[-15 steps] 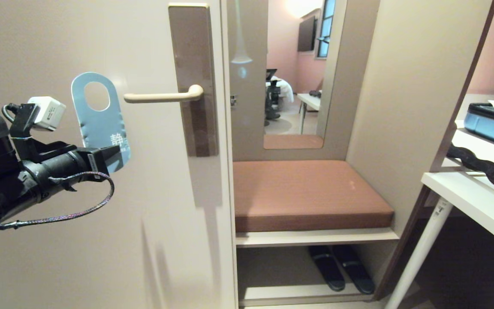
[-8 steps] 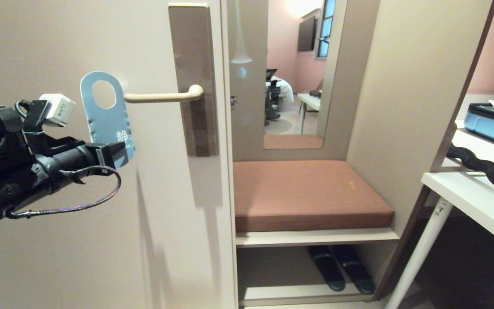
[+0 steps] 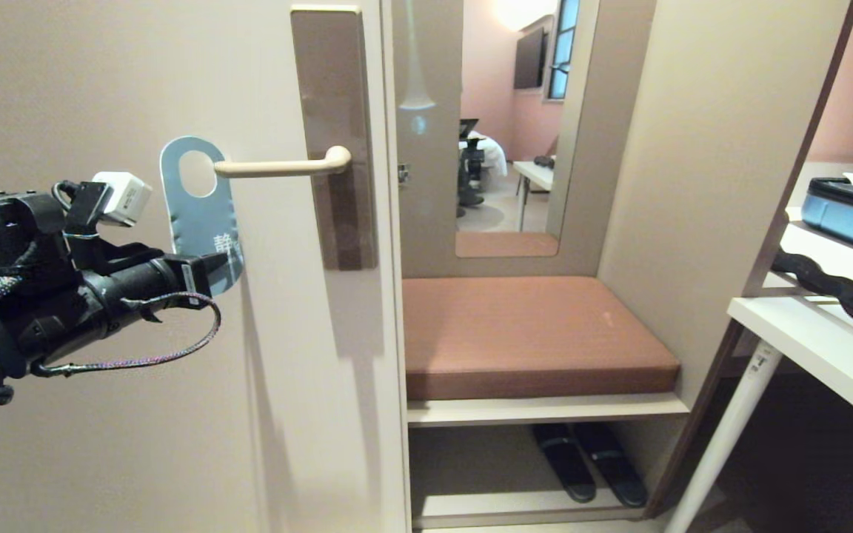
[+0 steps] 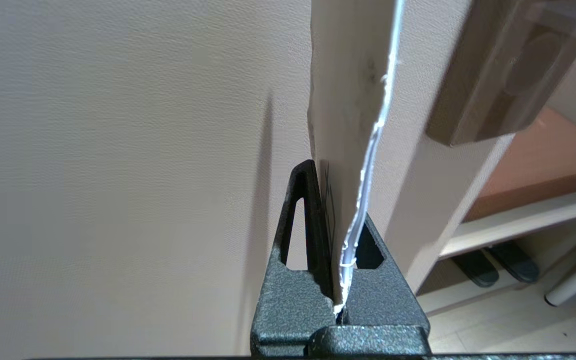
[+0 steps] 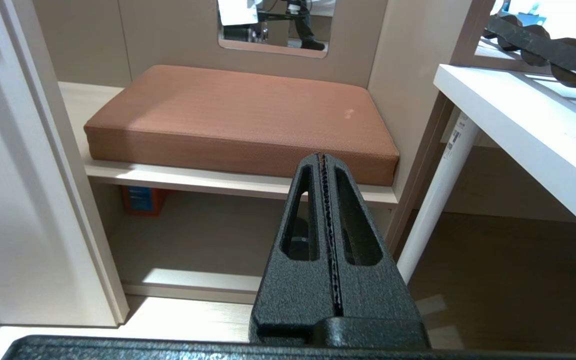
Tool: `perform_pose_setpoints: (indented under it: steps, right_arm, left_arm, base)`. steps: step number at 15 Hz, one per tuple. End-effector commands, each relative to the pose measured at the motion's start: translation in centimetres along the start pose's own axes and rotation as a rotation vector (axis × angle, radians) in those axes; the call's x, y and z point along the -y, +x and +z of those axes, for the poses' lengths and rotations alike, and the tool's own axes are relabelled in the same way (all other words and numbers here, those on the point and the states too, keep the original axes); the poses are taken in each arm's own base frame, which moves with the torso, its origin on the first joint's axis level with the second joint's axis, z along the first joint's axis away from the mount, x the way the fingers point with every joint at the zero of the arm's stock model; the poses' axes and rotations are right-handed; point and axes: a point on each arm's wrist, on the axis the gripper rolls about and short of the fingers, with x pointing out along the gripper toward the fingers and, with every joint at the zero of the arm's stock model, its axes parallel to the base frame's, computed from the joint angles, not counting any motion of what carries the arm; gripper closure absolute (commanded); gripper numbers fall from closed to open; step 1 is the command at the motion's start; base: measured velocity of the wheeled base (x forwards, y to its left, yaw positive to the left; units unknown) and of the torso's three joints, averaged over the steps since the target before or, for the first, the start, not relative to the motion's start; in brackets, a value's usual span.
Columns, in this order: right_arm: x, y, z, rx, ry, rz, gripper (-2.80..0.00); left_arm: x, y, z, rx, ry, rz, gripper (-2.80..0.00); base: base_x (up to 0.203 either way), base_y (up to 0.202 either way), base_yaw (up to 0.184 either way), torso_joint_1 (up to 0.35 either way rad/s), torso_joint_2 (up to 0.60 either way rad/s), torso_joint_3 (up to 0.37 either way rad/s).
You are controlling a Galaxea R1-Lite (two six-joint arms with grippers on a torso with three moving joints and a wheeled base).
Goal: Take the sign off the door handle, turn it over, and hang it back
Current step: Hang the sign back with the other side facing out
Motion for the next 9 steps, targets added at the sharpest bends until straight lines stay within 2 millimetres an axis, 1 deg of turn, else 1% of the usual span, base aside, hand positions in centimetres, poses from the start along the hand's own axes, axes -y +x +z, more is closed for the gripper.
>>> perform_pose_setpoints:
  steps: [1, 4, 9]
  right_arm:
    - [0.0, 0.0, 0.0, 0.0, -0.001, 0.001, 0.0]
    - [0.0, 0.0, 0.0, 0.0, 0.0, 0.001, 0.0]
    - [0.0, 0.0, 0.0, 0.0, -0.001, 0.001, 0.0]
  left_arm:
    - [0.7, 0.3, -0.2, -0.006, 0.003, -0.026, 0.0]
    - [1.6, 0.4, -0.1, -0.003, 0.01, -0.058, 0.0]
    - [1.9, 0.4, 0.0, 0.003, 0.03, -0.066, 0.0]
  base:
    - [0.0, 0.0, 0.0, 0.0, 0.0, 0.0]
    - [0.0, 0.0, 0.0, 0.0, 0.0, 0.0]
    - [0.0, 0.0, 0.0, 0.0, 0.0, 0.0]
